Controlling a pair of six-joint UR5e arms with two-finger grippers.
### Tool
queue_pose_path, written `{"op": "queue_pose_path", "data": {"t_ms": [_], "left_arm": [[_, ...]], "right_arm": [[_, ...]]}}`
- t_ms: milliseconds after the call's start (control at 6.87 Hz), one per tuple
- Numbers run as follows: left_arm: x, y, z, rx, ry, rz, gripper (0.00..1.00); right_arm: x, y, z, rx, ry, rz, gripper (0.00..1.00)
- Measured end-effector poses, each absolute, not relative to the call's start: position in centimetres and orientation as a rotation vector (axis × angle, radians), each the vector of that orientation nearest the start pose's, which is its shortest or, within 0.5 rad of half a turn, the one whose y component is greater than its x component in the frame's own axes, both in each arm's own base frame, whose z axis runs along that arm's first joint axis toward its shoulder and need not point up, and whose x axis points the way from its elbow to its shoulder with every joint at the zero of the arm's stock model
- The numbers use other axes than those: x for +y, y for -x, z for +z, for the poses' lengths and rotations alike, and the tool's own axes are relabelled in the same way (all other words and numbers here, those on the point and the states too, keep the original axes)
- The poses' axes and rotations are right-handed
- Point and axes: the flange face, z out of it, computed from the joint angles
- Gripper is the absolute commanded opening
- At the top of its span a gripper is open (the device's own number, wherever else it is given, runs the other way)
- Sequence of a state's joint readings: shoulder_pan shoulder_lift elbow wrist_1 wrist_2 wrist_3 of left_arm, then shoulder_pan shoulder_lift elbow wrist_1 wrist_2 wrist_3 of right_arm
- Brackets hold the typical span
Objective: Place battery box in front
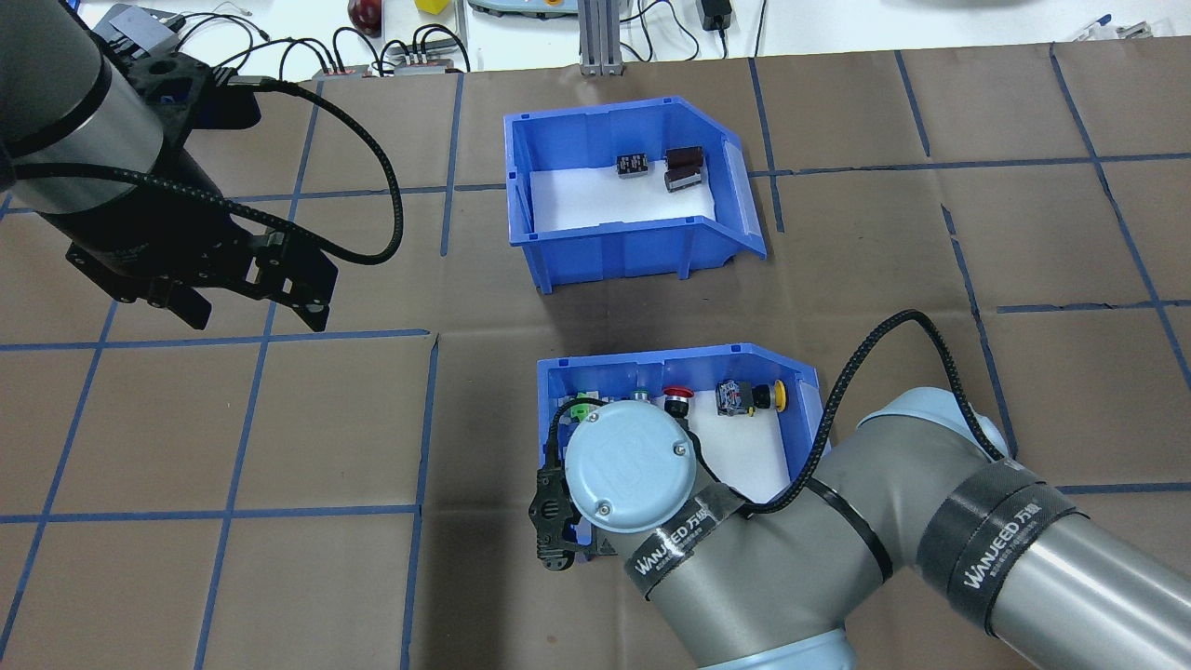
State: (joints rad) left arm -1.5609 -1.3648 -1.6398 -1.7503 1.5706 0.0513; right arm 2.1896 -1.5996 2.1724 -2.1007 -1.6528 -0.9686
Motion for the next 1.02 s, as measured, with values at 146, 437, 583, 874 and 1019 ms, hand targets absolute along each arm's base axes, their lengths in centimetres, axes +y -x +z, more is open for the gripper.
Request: {"op": "queue_pose_path", "data": {"t_ms": [146,437,583,874,1019], "left_arm": [[-39.6,13.9,52.7,3.145,-0.072,0.07,1.0],[-38.8,15.3,53.1,3.135,-0.116,0.047,1.0],[-38.3,15.4,53.1,3.131,-0.121,0.043,1.0],[-38.2,15.4,52.7,3.133,-0.136,0.051,1.0],[-38.5,15.4,52.5,3.133,-0.173,0.049,1.0]], "right_arm": [[-26.6,-33.9,27.7,2.266,2.284,0.072,1.0],[-27.5,-32.8,31.7,2.317,2.252,-0.045,1.0],[-29.0,-31.7,34.2,2.361,2.208,-0.065,1.0],[-33.8,-28.2,38.0,2.497,2.052,-0.046,1.0],[-36.4,-25.2,39.0,2.588,1.937,-0.044,1.0]]}}
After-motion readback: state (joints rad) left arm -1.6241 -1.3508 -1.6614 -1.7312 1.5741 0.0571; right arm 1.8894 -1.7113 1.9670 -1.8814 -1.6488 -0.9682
